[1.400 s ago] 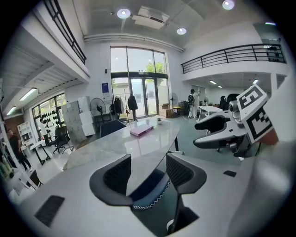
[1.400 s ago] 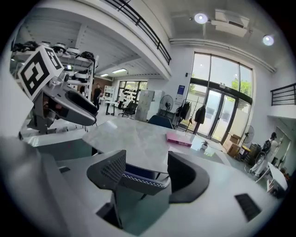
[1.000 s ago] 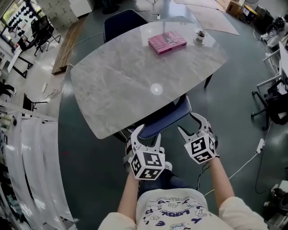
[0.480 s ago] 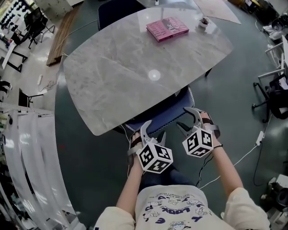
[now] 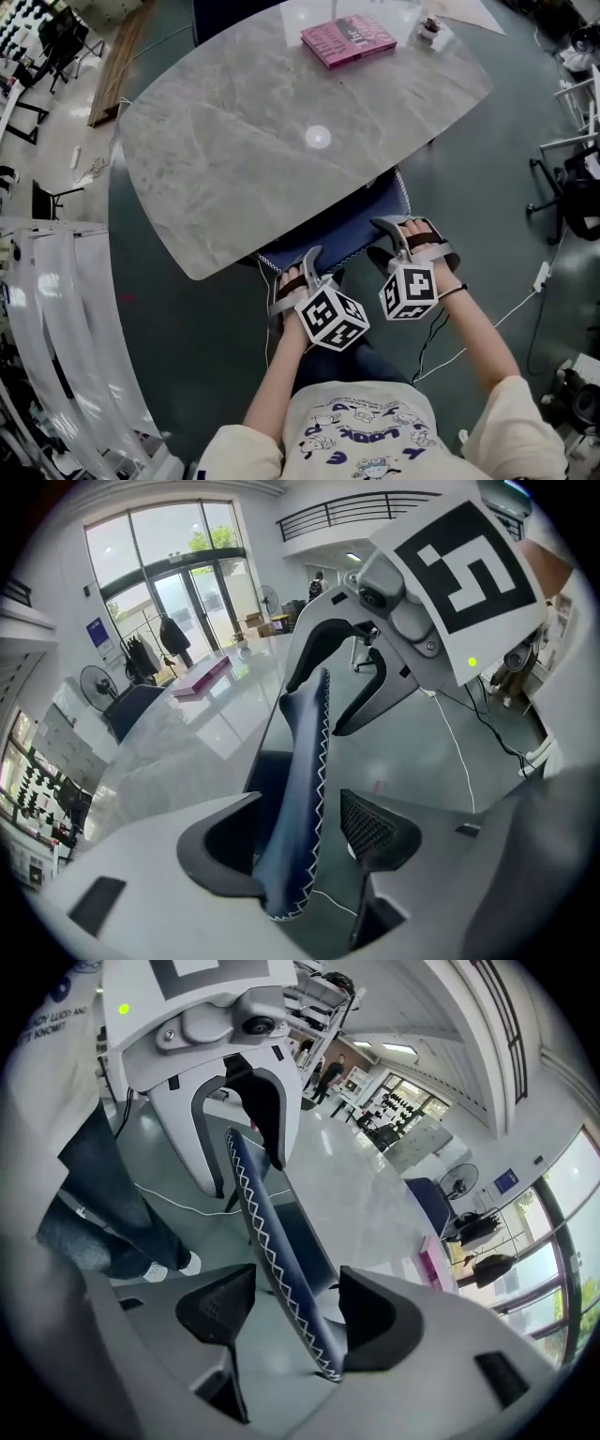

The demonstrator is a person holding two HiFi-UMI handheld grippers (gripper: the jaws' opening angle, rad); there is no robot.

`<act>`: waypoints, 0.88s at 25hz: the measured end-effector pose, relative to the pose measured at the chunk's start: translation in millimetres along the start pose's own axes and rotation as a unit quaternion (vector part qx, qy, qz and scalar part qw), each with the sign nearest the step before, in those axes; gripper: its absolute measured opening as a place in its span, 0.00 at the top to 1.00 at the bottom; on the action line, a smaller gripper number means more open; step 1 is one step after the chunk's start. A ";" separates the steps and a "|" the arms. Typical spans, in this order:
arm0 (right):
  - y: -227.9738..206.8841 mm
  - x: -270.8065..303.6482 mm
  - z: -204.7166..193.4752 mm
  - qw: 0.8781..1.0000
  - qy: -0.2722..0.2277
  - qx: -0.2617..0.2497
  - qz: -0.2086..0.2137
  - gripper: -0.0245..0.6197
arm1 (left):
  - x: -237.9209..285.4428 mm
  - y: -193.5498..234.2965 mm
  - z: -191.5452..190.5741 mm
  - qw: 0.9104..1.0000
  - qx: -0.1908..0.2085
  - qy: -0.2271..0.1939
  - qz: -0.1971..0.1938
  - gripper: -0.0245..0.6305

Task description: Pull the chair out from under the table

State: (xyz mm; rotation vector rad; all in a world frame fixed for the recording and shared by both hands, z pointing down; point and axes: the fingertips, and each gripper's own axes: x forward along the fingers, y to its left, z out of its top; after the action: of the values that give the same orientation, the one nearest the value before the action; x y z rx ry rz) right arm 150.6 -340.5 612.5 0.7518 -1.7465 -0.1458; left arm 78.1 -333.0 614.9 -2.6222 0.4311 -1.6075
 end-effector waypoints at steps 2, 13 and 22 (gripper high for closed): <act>-0.3 4.4 0.7 1.000 0.003 -0.018 0.002 0.51 | 5.4 -0.6 -0.1 1.000 0.001 0.001 -0.002 0.54; 14.4 26.4 -1.2 0.990 0.018 -0.141 0.017 0.66 | 21.3 -3.4 -5.9 1.000 0.019 0.008 0.008 0.77; 19.6 27.5 -3.0 0.980 0.019 -0.195 0.035 0.78 | 22.2 -5.2 -7.4 0.999 0.037 0.007 0.005 0.82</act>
State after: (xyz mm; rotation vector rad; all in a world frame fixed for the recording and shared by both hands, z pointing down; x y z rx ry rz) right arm 142.0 -339.4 645.3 0.4035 -1.6375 -0.4108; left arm 82.2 -332.8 638.5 -2.5515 0.3767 -1.6074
